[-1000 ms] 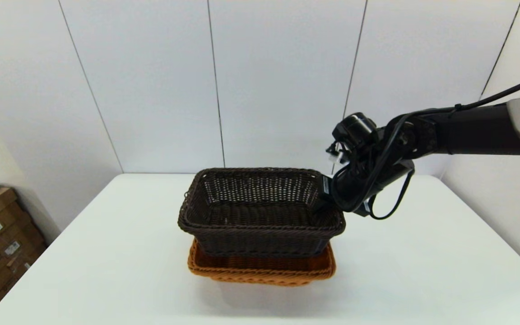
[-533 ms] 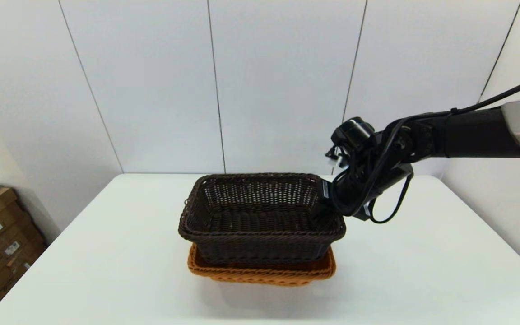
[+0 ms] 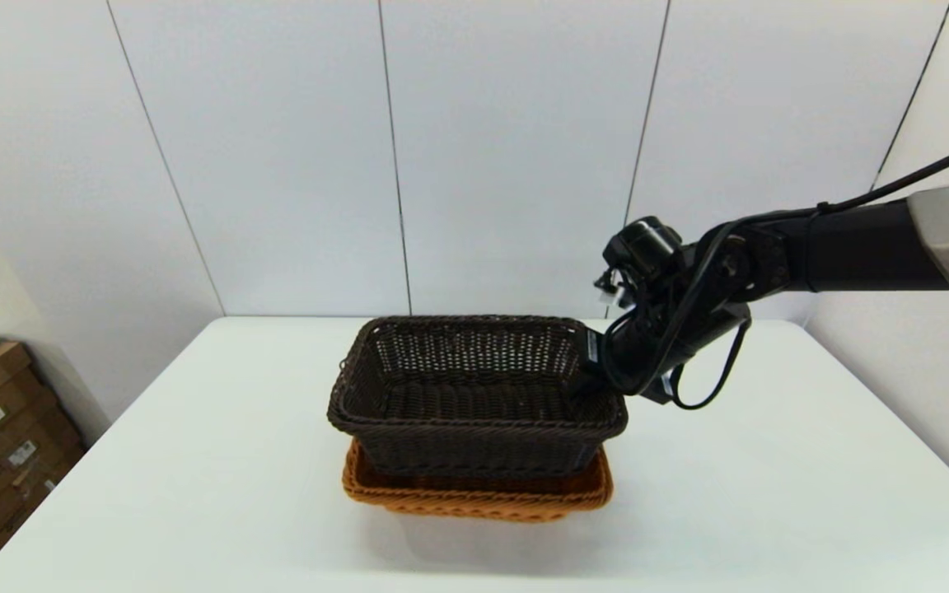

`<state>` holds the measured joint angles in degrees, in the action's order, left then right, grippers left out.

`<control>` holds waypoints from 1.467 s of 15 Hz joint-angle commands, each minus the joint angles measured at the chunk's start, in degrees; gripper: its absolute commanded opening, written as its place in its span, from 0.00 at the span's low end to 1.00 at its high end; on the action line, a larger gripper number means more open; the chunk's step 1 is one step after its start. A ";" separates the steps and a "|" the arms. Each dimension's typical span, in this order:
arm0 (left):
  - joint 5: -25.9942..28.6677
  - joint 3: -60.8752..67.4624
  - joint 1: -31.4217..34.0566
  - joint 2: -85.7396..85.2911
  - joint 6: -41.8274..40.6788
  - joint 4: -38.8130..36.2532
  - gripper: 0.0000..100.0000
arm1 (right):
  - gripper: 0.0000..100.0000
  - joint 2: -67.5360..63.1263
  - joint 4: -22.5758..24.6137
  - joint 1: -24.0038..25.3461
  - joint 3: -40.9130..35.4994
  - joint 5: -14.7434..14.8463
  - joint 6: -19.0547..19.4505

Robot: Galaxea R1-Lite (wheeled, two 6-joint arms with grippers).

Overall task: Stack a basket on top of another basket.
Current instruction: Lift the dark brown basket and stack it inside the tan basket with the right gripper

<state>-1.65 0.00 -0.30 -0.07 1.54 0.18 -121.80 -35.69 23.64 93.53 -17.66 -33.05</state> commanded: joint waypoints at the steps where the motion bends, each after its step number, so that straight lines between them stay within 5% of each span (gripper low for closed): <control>1: -0.02 0.00 0.04 -0.01 0.05 -0.01 1.00 | 0.00 -0.20 -0.17 0.36 -0.54 0.79 -0.17; 21: -0.02 0.00 -0.05 -0.01 0.05 -0.09 1.00 | 0.00 -0.99 2.21 0.44 -2.82 0.96 -0.44; 22: -0.02 0.00 -0.05 -0.01 0.05 -0.09 1.00 | 1.00 -0.90 2.21 0.44 -2.82 0.96 -0.44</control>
<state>-1.62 0.00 -0.29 -0.07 1.54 0.13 -122.97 -33.23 24.05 90.69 -16.64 -33.32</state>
